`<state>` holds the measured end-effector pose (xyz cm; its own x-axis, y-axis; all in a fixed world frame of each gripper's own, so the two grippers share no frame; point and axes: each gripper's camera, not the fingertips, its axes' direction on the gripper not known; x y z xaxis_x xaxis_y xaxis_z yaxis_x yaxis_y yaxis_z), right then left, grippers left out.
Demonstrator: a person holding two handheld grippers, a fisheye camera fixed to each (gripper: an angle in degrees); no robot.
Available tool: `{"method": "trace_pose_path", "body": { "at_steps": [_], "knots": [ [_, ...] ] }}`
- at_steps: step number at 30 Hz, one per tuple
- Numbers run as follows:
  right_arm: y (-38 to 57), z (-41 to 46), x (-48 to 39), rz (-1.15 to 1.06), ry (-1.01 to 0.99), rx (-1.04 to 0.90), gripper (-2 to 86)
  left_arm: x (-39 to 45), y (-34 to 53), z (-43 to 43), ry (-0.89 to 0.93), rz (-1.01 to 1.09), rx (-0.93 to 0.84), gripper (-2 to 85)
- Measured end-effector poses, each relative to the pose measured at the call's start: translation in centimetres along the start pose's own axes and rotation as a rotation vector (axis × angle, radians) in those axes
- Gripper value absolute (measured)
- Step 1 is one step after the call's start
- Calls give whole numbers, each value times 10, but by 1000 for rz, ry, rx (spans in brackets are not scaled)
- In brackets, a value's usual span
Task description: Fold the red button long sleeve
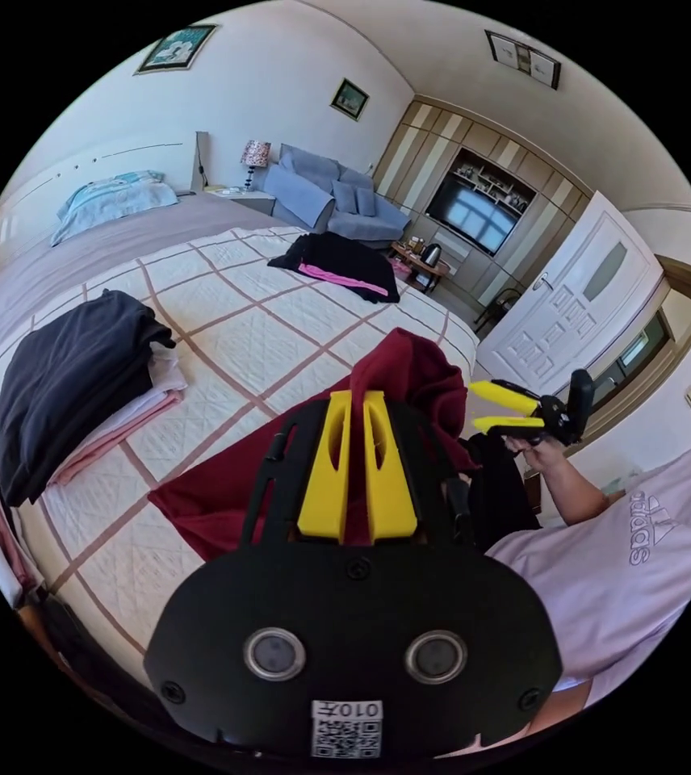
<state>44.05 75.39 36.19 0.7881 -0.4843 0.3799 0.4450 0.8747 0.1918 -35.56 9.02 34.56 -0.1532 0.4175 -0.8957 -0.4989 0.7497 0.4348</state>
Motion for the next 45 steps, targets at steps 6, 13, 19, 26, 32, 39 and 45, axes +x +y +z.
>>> {"method": "trace_pose_path", "body": {
  "at_steps": [6,13,19,26,32,39,45],
  "knots": [
    [-13,37,-7,-46,28,-125,73,-7,24,-6,91,40,-6,11],
    [-10,9,40,-61,-84,-190,54,4,72,-19,182,171,-161,36],
    [-7,-10,52,-36,-77,-111,55,35,113,-17,-40,263,-247,48],
    [22,0,3,-15,144,3,75,90,190,2,-337,379,-208,55],
    [49,7,-4,45,69,-93,72,118,264,15,-483,358,-200,51],
    [55,-18,-22,6,43,-145,55,140,338,-6,-555,314,-78,16],
    [44,-96,-21,12,-79,-69,51,148,362,-90,-597,217,192,1]
  ]
}}
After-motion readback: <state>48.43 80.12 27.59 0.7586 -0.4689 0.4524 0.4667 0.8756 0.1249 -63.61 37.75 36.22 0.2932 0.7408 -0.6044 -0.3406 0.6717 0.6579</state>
